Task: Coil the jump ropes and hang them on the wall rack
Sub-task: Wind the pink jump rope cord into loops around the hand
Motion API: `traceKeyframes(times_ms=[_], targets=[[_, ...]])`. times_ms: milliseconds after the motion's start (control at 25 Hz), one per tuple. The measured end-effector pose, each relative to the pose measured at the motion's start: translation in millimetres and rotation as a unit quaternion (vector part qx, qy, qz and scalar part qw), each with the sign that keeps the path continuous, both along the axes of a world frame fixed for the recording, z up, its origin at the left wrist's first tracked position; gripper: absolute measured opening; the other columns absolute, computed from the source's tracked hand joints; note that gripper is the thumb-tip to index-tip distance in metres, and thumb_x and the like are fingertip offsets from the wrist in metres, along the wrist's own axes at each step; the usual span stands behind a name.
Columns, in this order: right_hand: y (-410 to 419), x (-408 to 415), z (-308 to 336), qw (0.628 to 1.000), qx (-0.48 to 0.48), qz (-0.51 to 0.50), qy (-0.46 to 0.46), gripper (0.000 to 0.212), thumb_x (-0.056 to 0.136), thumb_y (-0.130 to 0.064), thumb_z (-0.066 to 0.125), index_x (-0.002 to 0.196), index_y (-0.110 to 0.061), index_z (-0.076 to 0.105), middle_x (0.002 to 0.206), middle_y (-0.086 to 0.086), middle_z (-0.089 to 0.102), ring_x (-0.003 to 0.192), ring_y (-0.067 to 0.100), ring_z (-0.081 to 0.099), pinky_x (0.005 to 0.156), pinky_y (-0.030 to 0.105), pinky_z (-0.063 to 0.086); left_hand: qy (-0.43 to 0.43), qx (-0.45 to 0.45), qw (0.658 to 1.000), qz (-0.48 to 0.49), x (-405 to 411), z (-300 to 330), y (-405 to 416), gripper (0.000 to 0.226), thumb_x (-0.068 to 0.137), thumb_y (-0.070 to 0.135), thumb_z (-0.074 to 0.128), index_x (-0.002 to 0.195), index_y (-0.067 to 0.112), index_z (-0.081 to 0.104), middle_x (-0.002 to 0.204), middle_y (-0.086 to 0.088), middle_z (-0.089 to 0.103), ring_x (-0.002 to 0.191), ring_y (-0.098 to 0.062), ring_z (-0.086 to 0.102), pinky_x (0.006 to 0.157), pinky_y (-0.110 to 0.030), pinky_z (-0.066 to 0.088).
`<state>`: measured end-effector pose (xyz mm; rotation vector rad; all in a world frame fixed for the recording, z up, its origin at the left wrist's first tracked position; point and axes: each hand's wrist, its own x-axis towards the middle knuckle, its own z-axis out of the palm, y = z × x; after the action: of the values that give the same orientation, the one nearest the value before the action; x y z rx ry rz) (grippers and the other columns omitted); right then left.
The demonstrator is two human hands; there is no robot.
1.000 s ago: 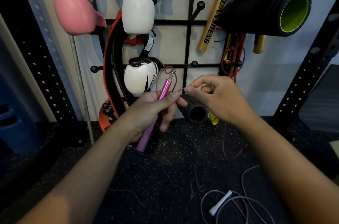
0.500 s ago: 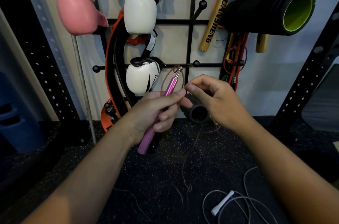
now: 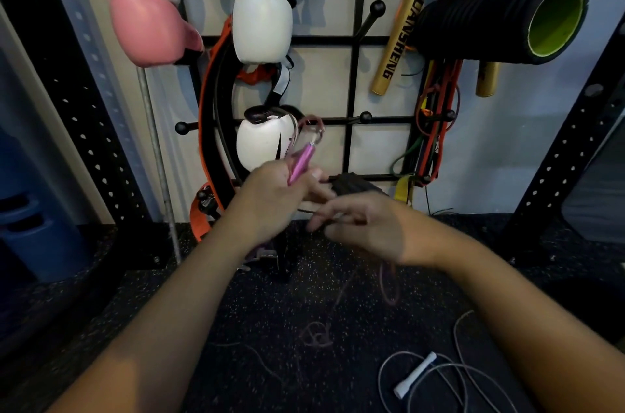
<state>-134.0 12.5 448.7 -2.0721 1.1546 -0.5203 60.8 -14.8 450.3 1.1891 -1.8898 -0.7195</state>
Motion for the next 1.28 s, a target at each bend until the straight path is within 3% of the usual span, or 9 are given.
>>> traceKeyframes(times_ms=[120, 280, 520, 720, 880, 1000, 1120, 1200, 1280], targets=[[-1.1, -12.3, 18.8, 0.986, -0.12, -0.098, 0.054, 0.023, 0.089, -0.051, 0.066, 0.093, -0.031, 0.076, 0.064, -0.016, 0.068, 0.051, 0.0, 0.054, 0.053, 0.024, 0.046, -0.018, 0.086, 0.994, -0.056, 4.5, -10.5, -3.2, 0.032, 0.105, 0.038, 0.051, 0.094, 0.016, 0.072, 0.062, 0.002, 0.073, 0.057, -0.012, 0.069, 0.064, -0.022, 0.048], [-4.3, -21.8, 23.5, 0.93, -0.297, -0.206, 0.062, 0.045, 0.071, -0.073, 0.062, 0.078, -0.03, 0.073, 0.055, -0.009, 0.06, 0.045, 0.002, 0.051, 0.05, 0.026, 0.042, 0.118, 0.197, 0.962, -0.149, -1.9, -9.0, 0.7, 0.045, 0.095, 0.052, 0.056, 0.084, 0.012, 0.074, 0.048, 0.007, 0.04, 0.039, -0.009, 0.034, 0.047, -0.023, 0.033], [-15.0, -29.3, 14.5, 0.961, -0.239, -0.136, 0.01, 0.032, 0.09, -0.06, 0.052, 0.096, -0.034, 0.07, 0.077, 0.003, 0.072, 0.073, 0.023, 0.068, 0.069, 0.048, 0.057, 0.154, 0.2, 0.949, -0.189, -6.8, -7.1, 2.0, 0.034, 0.096, 0.034, 0.058, 0.101, 0.003, 0.073, 0.082, -0.016, 0.079, 0.066, -0.024, 0.075, 0.069, -0.031, 0.061], [-11.4, -24.9, 12.7, 0.928, -0.32, -0.188, -0.006, 0.022, 0.094, -0.049, 0.066, 0.094, -0.031, 0.077, 0.05, -0.007, 0.056, 0.047, 0.008, 0.049, 0.051, 0.024, 0.031, 0.184, 0.179, 0.953, -0.162, -7.8, -7.8, 4.0, 0.036, 0.094, 0.042, 0.057, 0.086, 0.013, 0.077, 0.043, 0.005, 0.043, 0.029, -0.008, 0.033, 0.039, -0.024, 0.03], [-11.4, -22.9, 10.8, 0.925, -0.32, -0.203, -0.027, 0.022, 0.094, -0.048, 0.069, 0.087, -0.028, 0.076, 0.044, -0.008, 0.044, 0.043, 0.009, 0.041, 0.051, 0.024, 0.027, 0.212, 0.204, 0.939, -0.18, -10.0, -3.4, 9.0, 0.033, 0.098, 0.031, 0.055, 0.096, 0.006, 0.075, 0.065, -0.007, 0.074, 0.051, -0.016, 0.07, 0.053, -0.026, 0.057], [-11.0, -22.4, 11.4, 0.931, -0.303, -0.191, -0.072, 0.024, 0.094, -0.048, 0.069, 0.088, -0.026, 0.076, 0.046, -0.006, 0.046, 0.042, 0.008, 0.04, 0.051, 0.023, 0.03, 0.249, 0.229, 0.918, -0.206, -10.9, -2.9, 10.7, 0.033, 0.098, 0.034, 0.055, 0.09, 0.008, 0.075, 0.046, 0.003, 0.057, 0.032, -0.007, 0.051, 0.038, -0.019, 0.042], [-10.7, -19.9, 8.9, 0.943, -0.235, -0.186, -0.144, 0.044, 0.086, -0.064, 0.069, 0.083, -0.021, 0.077, 0.055, 0.007, 0.063, 0.046, 0.021, 0.054, 0.05, 0.03, 0.043, 0.331, 0.282, 0.852, -0.292, -2.5, -0.2, 7.7, 0.04, 0.098, 0.038, 0.055, 0.073, 0.011, 0.067, 0.032, 0.008, 0.043, 0.022, -0.001, 0.039, 0.031, -0.02, 0.027], [-11.4, -21.4, 0.9, 0.95, -0.143, -0.198, -0.193, 0.051, 0.088, -0.065, 0.065, 0.079, -0.017, 0.078, 0.057, 0.013, 0.062, 0.049, 0.037, 0.05, 0.052, 0.034, 0.042, 0.418, 0.324, 0.759, -0.38, -1.1, 5.8, 11.8, 0.037, 0.099, 0.034, 0.057, 0.072, 0.01, 0.068, 0.036, 0.006, 0.054, 0.025, -0.002, 0.05, 0.03, -0.019, 0.037], [-12.1, -22.2, -9.3, 0.959, -0.058, -0.198, -0.193, 0.048, 0.095, -0.057, 0.058, 0.078, -0.016, 0.076, 0.053, 0.002, 0.054, 0.047, 0.024, 0.045, 0.054, 0.028, 0.038, 0.545, 0.313, 0.678, -0.382, -4.8, 17.1, 15.8, 0.031, 0.098, 0.028, 0.058, 0.082, 0.007, 0.073, 0.051, 0.002, 0.068, 0.036, -0.004, 0.062, 0.038, -0.016, 0.05]])
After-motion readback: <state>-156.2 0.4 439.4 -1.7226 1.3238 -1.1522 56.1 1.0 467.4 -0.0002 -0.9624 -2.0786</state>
